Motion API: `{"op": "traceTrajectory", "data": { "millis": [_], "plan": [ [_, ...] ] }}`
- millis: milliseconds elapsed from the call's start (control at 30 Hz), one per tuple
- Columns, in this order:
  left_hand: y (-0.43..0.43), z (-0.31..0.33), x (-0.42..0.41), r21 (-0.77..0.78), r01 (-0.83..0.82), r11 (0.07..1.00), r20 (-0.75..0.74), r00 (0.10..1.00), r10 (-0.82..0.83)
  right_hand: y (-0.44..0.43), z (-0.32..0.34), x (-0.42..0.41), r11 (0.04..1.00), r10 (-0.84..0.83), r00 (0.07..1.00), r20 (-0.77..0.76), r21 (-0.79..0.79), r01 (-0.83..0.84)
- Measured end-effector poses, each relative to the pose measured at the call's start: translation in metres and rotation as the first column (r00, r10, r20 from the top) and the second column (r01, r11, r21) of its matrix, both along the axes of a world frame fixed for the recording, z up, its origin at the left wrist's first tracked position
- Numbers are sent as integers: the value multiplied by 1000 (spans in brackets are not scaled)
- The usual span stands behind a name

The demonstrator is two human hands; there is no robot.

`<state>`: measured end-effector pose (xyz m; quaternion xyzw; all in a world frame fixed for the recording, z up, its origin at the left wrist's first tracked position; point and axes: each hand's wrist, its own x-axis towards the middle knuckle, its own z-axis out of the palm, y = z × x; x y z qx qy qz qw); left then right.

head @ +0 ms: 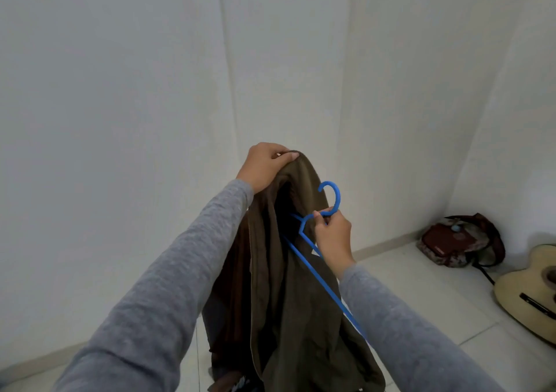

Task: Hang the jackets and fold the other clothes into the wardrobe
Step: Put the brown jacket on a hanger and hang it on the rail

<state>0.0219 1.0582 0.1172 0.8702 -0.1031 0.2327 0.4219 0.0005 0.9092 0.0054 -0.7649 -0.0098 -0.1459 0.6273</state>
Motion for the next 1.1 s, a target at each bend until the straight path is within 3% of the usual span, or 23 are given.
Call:
{"op": "traceTrajectory", "data": {
  "millis": [133, 233, 300, 367, 400, 433, 467, 500, 567, 600, 633, 700, 800, 900, 1000, 1100],
  "plan": [
    [12, 13, -21, -21, 82, 996, -47, 995, -83, 12, 12, 3, 994, -92, 996, 8, 53, 91],
    [25, 8, -38, 154, 218, 964, -322, 933, -160, 18, 23, 5, 991, -100, 993, 69, 97, 94],
    [30, -3, -46, 182, 361, 915, -595, 781, -190, 20, 26, 6, 986, -119, 988, 95, 129, 106],
    [35, -15, -53, 88, 419, 904, -828, 535, -167, 22, 27, 4, 984, -119, 986, 114, 144, 102],
    [37, -23, -50, 47, 445, 895, -894, 418, -160, 21, 26, 3, 986, -106, 986, 125, 144, 88],
    [39, -27, -49, 54, 477, 877, -924, 358, -138, 22, 26, 2, 989, -80, 987, 142, 134, 61],
    [43, -32, -44, 121, 487, 865, -917, 389, -91, 22, 25, 2, 992, -48, 985, 165, 119, 28],
    [48, -34, -40, 247, 452, 857, -857, 515, -25, 22, 23, 2, 994, -21, 983, 184, 107, 2],
    [59, -38, -26, 525, 174, 833, -500, 855, 137, 21, 22, 2, 994, 1, 980, 199, 110, -23],
    [61, -40, -22, 582, 3, 813, -269, 944, 189, 19, 21, 2, 992, 3, 980, 199, 121, -28],
    [62, -41, -18, 602, -107, 791, -90, 975, 201, 17, 20, 3, 991, 7, 980, 200, 128, -33],
    [59, -43, -14, 687, -143, 712, 36, 986, 163, 12, 17, 2, 993, 32, 979, 202, 105, -54],
    [49, -50, -1, 814, 13, 581, -65, 995, 70, 6, 16, -1, 990, 96, 972, 213, 77, -115],
    [43, -47, 9, 810, 189, 555, -234, 972, 11, 2, 14, -1, 985, 149, 968, 203, 58, -163],
    [38, -43, 13, 854, 144, 500, -191, 981, 44, -4, 18, -2, 975, 194, 966, 172, 77, -209],
    [36, -50, 11, 847, 62, 529, -100, 994, 44, -13, 23, 1, 930, 347, 934, 89, 100, -355]
  ]
}}
